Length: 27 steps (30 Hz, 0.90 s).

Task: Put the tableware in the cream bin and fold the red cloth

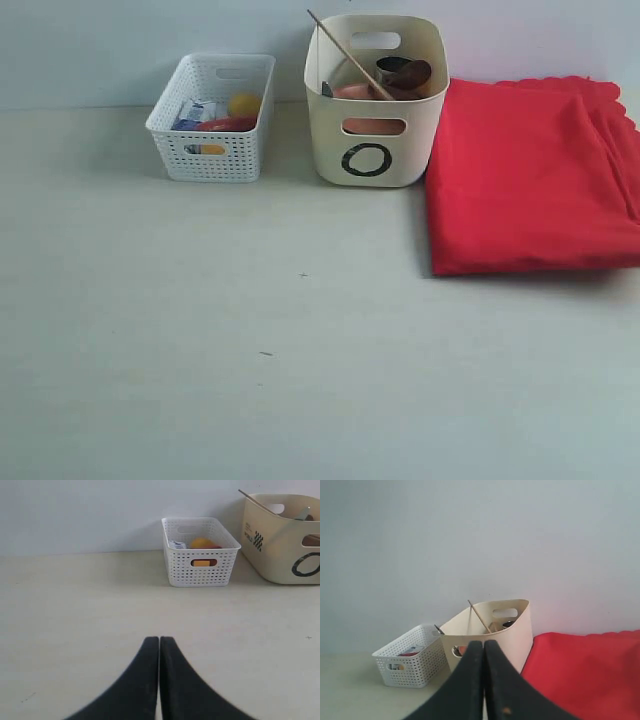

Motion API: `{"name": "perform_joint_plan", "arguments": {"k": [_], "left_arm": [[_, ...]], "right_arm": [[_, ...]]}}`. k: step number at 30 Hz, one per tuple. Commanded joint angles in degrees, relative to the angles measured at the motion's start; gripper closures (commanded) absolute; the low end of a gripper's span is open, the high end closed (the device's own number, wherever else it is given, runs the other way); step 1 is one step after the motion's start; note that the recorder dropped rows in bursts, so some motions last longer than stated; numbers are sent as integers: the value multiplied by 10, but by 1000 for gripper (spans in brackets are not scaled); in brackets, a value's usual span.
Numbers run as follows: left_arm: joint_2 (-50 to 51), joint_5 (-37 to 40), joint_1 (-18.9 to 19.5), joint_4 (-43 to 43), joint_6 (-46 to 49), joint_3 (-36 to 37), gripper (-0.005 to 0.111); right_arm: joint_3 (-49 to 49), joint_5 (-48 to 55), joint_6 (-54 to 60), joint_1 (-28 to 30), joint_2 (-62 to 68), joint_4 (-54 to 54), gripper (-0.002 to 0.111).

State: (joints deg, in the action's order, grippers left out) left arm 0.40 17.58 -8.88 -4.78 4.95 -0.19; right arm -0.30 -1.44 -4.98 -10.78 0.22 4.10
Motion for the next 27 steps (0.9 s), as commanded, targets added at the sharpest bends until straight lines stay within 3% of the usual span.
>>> {"name": "perform_joint_plan", "arguments": {"k": [1,8,15,27], "left_arm": [[-4,-1,2,-1,-6,2,104],[-4,-1,2,-1,-6,2,104],[-4,-1,2,-1,-6,2,104],[-4,-1,2,-1,-6,2,104]], "right_arm": [[3,23,17,-2,-2,-6,108],[3,65,-29,-2,-2,-90,108],[3,127,80,-2,-2,8,108],[3,133,73,-2,-2,0,108]]}}
